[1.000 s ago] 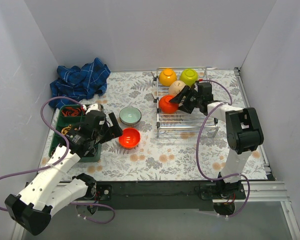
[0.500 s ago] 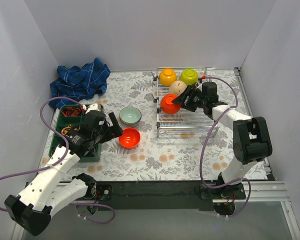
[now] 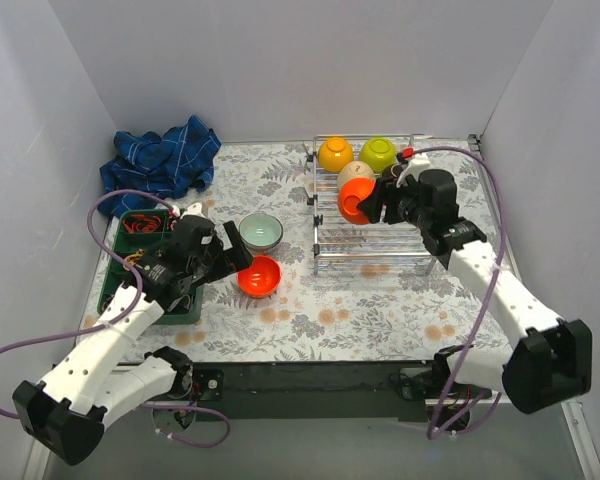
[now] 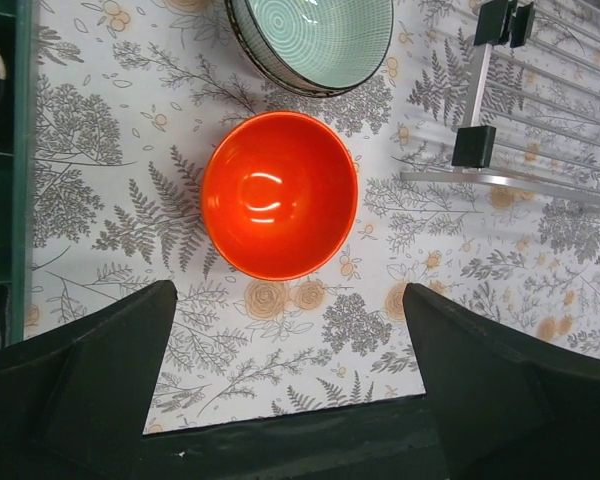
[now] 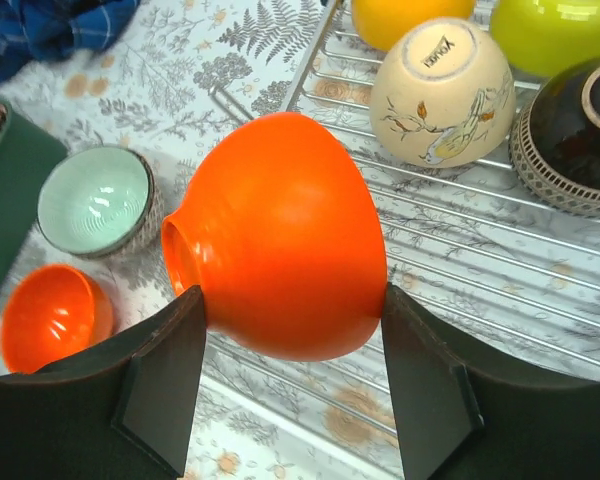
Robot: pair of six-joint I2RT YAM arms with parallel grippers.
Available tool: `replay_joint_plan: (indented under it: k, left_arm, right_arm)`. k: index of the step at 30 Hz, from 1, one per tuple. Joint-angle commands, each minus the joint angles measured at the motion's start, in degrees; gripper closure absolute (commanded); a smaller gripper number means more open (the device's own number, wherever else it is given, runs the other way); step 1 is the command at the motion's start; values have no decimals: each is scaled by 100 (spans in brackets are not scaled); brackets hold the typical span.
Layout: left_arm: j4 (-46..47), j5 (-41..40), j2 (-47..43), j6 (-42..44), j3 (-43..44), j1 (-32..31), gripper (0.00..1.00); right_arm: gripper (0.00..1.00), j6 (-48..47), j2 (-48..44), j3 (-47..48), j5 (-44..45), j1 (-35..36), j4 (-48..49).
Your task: Unload the bowls from the dish rack
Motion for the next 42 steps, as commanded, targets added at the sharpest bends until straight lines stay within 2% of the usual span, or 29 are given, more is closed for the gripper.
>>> replay_joint_plan:
  k: [1, 3, 4, 10, 16, 19, 25, 31, 33, 34, 35, 38, 39, 42]
  left_arm:
    - [207, 359, 226, -48, 391, 12, 2]
    - [181, 482, 340, -22, 575, 12, 2]
    - [155, 526, 471, -4, 654, 12, 2]
    - [58, 755, 911, 84, 1199, 12, 2]
    - [-74, 1256, 1324, 101, 1603, 12, 2]
    - [-109, 1414, 1448, 31, 1665, 21, 2]
    - [-144, 1616, 1606, 49, 1902, 12, 2]
    - [-259, 1906, 1904, 119, 2272, 12, 2]
    - [-303, 1950, 1992, 128, 2385, 12, 2]
    - [-320, 1968, 2080, 128, 2421, 21, 2]
    - [-329, 1985, 2124, 128, 2465, 21, 2]
    - [-312, 1959, 2256, 119, 2588, 21, 2]
    - [-294, 1907, 2274, 119, 2614, 21, 2]
    - [-224, 1845, 2344, 93, 2711, 29, 2]
  right_arm:
    - [84, -1644, -1040, -296, 1904, 1105, -154]
    - [85, -2032, -1435, -542, 2532, 1538, -93]
    - [85, -2321, -1541, -630, 3127, 1949, -75]
    - [84, -3307, -2061, -1140, 4939, 3329, 389]
    - [85, -4985, -1737, -1580, 6618, 4841, 1452]
    - [86, -5627, -1403, -1606, 7068, 5361, 2042]
    - [86, -7005, -700, -1844, 7606, 6004, 3649]
    - [85, -8342, 74, -1984, 7624, 6321, 5448]
    - [85, -9062, 441, -2063, 7633, 6347, 6108]
    - [87, -9422, 600, -2133, 7624, 6374, 7148]
    - [88, -10391, 776, -2195, 7581, 6374, 7924]
    - [96, -11873, 1724, -2213, 7597, 6383, 10208]
    - [96, -12095, 2005, -2091, 7606, 6409, 10217]
    - [96, -11896, 2166, -2020, 7475, 6497, 10208]
